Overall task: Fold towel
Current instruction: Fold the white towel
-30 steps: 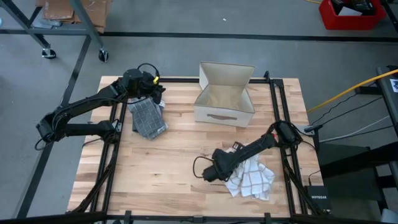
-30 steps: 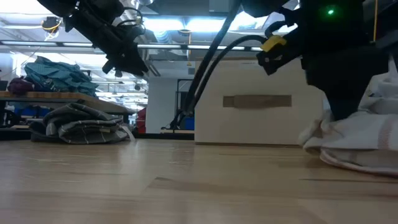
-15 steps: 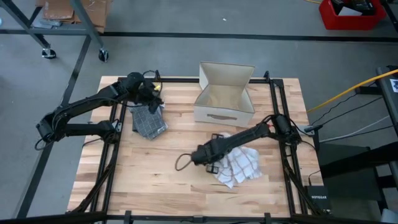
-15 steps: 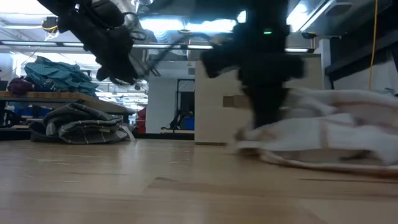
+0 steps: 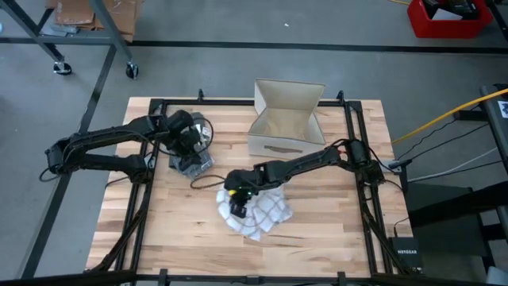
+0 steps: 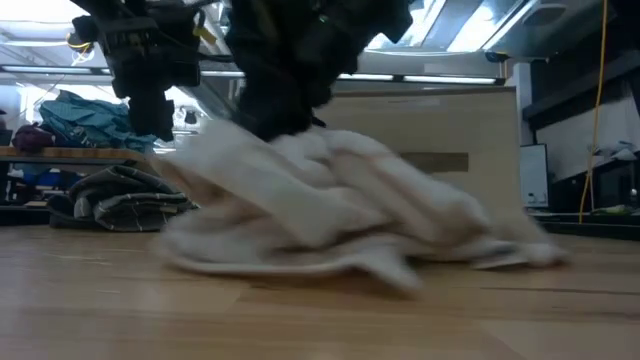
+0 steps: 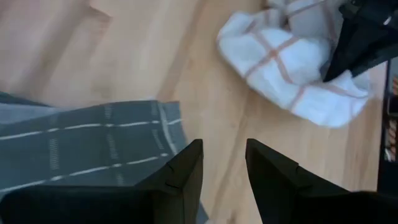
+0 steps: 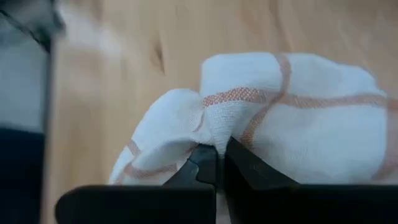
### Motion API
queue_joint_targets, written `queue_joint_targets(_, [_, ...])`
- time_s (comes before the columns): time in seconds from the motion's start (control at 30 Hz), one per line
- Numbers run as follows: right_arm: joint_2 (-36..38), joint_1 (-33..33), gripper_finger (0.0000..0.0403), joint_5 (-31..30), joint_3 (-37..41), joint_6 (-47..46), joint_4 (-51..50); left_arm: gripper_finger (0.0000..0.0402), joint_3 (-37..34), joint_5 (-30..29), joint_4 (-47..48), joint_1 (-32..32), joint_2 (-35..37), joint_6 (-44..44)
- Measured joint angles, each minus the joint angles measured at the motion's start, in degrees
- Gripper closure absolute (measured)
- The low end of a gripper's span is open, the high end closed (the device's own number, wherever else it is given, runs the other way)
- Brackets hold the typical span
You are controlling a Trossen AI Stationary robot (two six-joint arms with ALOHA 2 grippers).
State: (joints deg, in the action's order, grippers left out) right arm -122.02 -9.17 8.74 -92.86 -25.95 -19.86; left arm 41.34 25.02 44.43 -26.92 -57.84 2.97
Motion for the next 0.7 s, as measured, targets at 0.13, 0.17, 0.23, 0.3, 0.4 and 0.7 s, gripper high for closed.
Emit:
queue_joint_targets(0.13, [0.0, 0.9, 0.0388, 0.4, 0.0, -6.3, 6.4, 0.0288, 0.0, 0.0, 0.0, 3.4, 0.0, 0.0])
queue_joint_targets(0.17, [0.0, 1.1, 0.0386, 0.4, 0.0, -7.0, 7.6, 0.0288, 0.0, 0.0, 0.0, 4.2, 0.0, 0.0])
queue_joint_targets(0.23, [0.0, 1.4, 0.038, -0.1, 0.0, -7.2, 9.5, 0.0288, 0.0, 0.0, 0.0, 5.6, 0.0, -0.3])
queue_joint_targets(0.3, [0.0, 1.5, 0.0374, -0.6, 0.0, -7.2, 10.6, 0.0288, 0.0, 0.0, 0.0, 6.9, 0.0, -1.0])
queue_joint_targets(0.4, [0.0, 1.8, 0.0361, -1.1, 0.0, -9.5, 10.9, 0.0288, 0.0, 0.0, 0.0, 8.8, 0.0, -1.9])
queue_joint_targets(0.7, [0.0, 2.1, 0.0281, -2.5, 0.0, -23.7, 11.2, 0.0288, 0.0, -0.1, 1.9, 15.6, 0.0, -3.1])
